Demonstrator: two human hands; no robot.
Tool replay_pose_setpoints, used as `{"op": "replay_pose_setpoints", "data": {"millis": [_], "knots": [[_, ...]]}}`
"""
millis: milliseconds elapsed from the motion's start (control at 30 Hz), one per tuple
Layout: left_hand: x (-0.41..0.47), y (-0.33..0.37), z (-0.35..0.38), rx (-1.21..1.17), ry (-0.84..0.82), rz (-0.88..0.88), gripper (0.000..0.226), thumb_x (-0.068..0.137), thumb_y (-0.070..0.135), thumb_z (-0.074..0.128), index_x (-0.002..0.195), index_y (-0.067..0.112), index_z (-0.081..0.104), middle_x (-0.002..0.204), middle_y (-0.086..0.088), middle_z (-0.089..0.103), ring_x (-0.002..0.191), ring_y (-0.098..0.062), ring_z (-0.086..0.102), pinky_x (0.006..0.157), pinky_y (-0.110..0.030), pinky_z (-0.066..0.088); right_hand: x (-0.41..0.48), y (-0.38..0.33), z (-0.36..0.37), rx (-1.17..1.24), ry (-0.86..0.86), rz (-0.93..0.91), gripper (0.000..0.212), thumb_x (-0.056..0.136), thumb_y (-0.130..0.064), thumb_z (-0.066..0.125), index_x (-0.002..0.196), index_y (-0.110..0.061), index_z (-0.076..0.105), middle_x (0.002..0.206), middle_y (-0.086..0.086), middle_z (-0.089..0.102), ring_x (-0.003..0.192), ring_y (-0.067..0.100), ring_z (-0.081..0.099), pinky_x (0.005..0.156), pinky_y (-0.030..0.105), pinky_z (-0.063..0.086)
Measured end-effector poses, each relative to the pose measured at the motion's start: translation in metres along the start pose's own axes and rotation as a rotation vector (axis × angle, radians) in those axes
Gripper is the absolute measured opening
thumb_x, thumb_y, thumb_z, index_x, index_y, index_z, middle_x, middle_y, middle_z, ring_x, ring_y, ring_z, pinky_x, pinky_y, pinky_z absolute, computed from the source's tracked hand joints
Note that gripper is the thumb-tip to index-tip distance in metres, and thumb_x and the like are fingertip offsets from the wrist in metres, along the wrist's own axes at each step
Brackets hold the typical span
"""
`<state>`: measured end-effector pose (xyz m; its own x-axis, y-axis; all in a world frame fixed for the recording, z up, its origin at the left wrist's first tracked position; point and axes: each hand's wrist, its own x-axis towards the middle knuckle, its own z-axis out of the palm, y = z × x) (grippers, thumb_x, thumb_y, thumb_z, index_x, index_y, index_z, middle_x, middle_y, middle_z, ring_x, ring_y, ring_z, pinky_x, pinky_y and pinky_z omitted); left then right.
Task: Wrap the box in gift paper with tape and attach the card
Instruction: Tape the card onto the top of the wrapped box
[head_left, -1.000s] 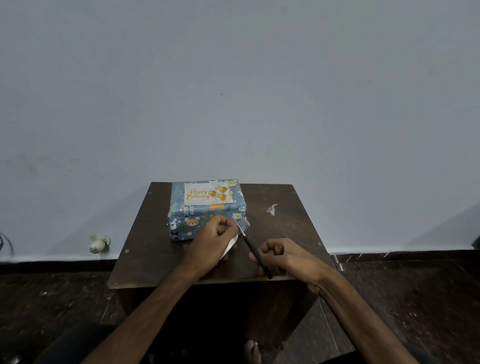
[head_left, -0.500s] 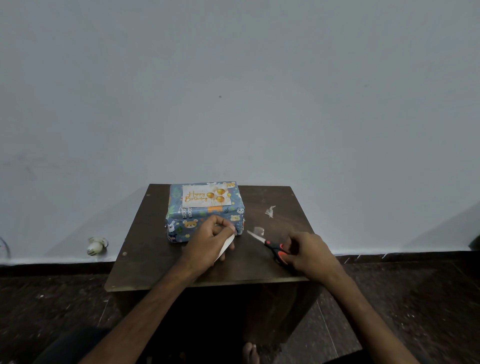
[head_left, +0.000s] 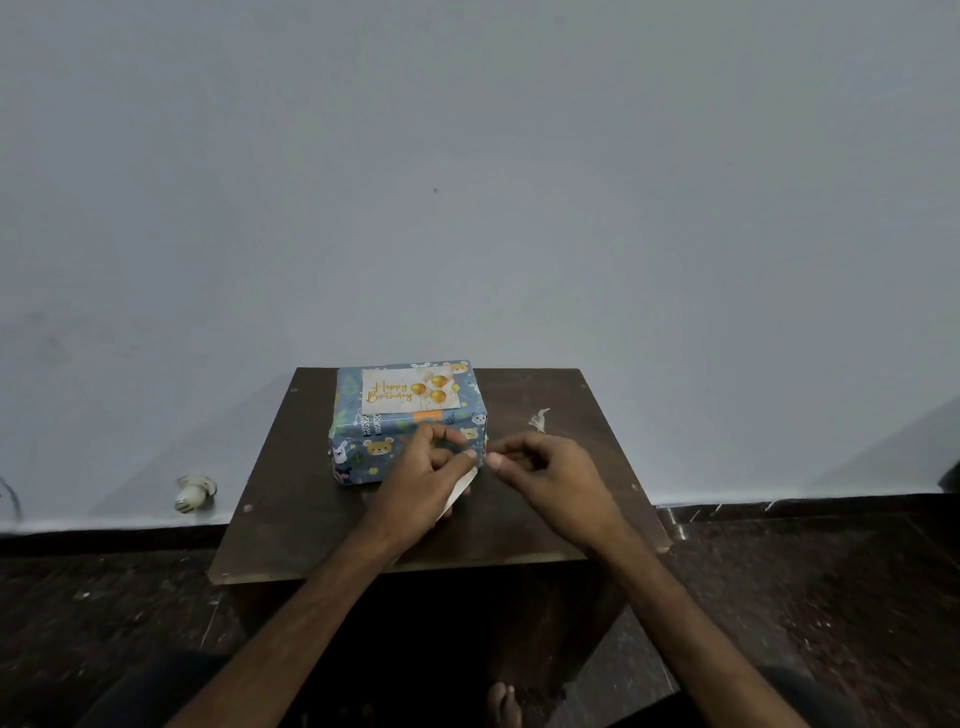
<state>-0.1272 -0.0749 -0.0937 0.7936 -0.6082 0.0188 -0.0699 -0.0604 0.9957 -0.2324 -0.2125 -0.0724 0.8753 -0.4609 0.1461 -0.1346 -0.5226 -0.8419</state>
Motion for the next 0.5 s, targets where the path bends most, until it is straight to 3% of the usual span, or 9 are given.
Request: {"op": "replay_pose_setpoints", "data": {"millis": [67,167,267,367,500], "knots": [[-0.001,0.002,0.001,-0.055,-0.021,-0.009,0.021,0.091,0.025,0.070,0.105,0.020,0.055,0.082,-0.019,0.070,0.074,-0.030,0.061,0.068,-0.041,0.046,0.002,-0.001,0.011,0.094,-0.022,-0.034,0.011,0.086,-0.027,0.076,0.094,-0.020,0.076,0.086,-0.007,0.075,0.078,0.004,0.068,0.073,0.020,0.054],[0.000,0.004,-0.001,-0.131,-0.034,-0.027,0.020,0.094,0.021,0.069,0.106,0.017,0.054,0.075,-0.011,0.070,0.071,-0.031,0.062,0.068,-0.042,0.048,0.007,0.002,0.013,0.216,-0.011,-0.022,0.005,0.086,-0.017,0.076,0.089,-0.013,0.076,0.077,-0.006,0.073,0.069,0.001,0.064,0.061,0.015,0.048],[-0.001,0.009,-0.005,-0.143,-0.058,-0.046,0.018,0.095,0.018,0.067,0.108,0.017,0.054,0.075,-0.008,0.072,0.071,-0.026,0.066,0.068,-0.037,0.051,0.009,0.000,0.012,0.259,-0.026,-0.041,0.001,0.087,-0.013,0.075,0.086,-0.012,0.075,0.077,-0.001,0.074,0.072,0.006,0.065,0.070,0.024,0.055],[-0.003,0.009,-0.007,-0.205,-0.087,-0.087,0.017,0.095,0.014,0.065,0.109,0.015,0.055,0.076,-0.009,0.072,0.069,-0.024,0.065,0.067,-0.036,0.050,0.008,-0.003,0.014,0.292,-0.061,-0.049,0.009,0.091,-0.007,0.068,0.084,-0.012,0.071,0.066,-0.007,0.068,0.063,0.000,0.059,0.063,0.018,0.047],[-0.006,0.013,-0.008,-0.293,-0.119,-0.099,0.013,0.096,0.011,0.061,0.106,0.015,0.054,0.085,-0.010,0.071,0.074,-0.024,0.065,0.067,-0.035,0.049,0.008,-0.004,0.017,0.355,-0.022,-0.076,0.015,0.094,-0.003,0.062,0.083,-0.013,0.066,0.069,0.007,0.070,0.066,0.017,0.067,0.063,0.029,0.052]]}}
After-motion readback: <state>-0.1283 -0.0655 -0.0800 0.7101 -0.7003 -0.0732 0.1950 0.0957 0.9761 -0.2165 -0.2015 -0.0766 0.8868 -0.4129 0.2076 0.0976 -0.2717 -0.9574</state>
